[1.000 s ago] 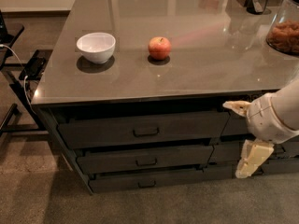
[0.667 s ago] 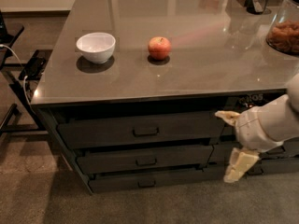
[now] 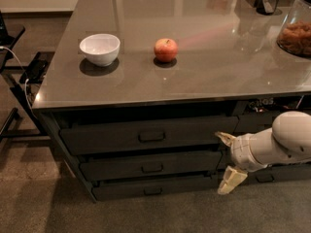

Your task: Open bottom drawer

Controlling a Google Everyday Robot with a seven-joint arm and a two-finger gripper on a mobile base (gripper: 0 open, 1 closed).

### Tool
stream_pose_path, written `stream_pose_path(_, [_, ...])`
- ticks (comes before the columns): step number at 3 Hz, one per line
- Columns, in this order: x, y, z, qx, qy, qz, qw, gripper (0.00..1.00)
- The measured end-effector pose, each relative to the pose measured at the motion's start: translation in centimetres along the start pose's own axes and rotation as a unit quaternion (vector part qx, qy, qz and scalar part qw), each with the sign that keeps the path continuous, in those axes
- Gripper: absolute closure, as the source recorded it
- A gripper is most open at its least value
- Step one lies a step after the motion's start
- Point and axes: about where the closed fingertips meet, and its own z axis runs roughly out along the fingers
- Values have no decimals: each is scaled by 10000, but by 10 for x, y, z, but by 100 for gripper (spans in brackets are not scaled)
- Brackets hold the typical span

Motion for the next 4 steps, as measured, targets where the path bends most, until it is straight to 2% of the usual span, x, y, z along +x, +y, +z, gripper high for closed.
stream_pose_path(1, [-1,4,7,7,11,36,10000,0])
stream_pose_path(2, [3,18,33,76,188,93,9998,0])
stream_pose_path(3, [19,25,68,338,307,190,9988,0])
stream_pose_path(4, [33,21,108,640,117,217,9976,0])
